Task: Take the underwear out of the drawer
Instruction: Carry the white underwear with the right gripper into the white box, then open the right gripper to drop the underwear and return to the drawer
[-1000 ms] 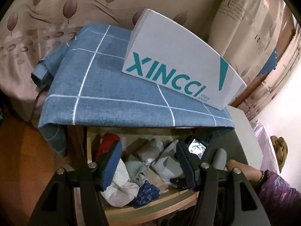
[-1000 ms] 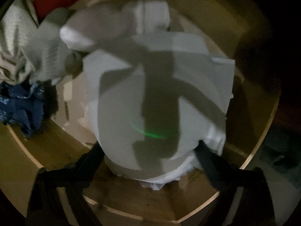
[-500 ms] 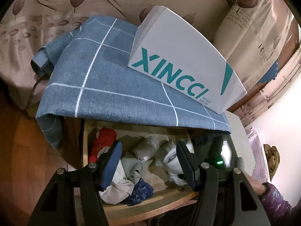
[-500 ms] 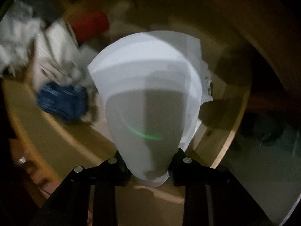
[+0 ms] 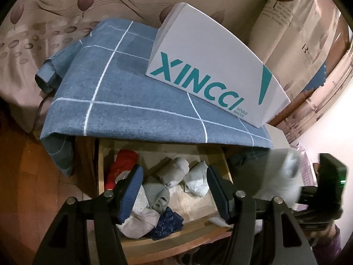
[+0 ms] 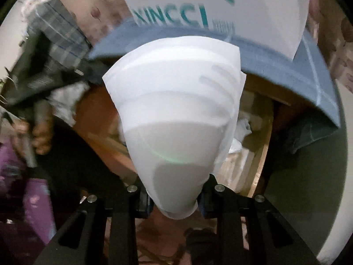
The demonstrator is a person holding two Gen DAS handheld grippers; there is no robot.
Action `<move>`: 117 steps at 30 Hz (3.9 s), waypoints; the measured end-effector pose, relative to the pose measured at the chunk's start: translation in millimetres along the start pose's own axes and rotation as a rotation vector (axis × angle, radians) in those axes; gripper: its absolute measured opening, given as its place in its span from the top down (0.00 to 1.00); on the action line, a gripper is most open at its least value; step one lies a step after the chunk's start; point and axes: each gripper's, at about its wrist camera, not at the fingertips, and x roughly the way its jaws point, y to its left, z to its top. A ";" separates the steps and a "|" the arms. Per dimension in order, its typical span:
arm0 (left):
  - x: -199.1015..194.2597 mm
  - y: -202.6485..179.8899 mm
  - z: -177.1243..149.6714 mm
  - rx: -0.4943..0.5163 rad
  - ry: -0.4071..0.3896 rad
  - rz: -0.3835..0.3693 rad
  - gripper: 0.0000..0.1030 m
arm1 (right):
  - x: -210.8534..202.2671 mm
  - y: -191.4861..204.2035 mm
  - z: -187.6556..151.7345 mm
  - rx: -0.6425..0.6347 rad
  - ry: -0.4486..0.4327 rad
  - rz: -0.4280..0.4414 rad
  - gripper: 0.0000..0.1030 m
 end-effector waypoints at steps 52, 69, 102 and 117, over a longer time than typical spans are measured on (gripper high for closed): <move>-4.5 1.4 -3.2 0.010 -0.005 -0.007 0.40 | -146.9 -23.1 221.9 0.087 -0.411 -0.161 0.71; -2.8 1.5 -2.0 0.019 0.006 -0.015 0.40 | -50.7 -62.3 239.3 0.170 -0.186 -0.229 0.69; 3.2 3.7 -2.8 0.030 0.033 -0.016 0.40 | -30.9 -47.6 230.8 0.170 -0.235 -0.276 0.35; 15.4 -6.2 -10.1 0.080 0.105 0.010 0.40 | -28.6 -2.5 15.1 0.052 -0.337 0.028 0.25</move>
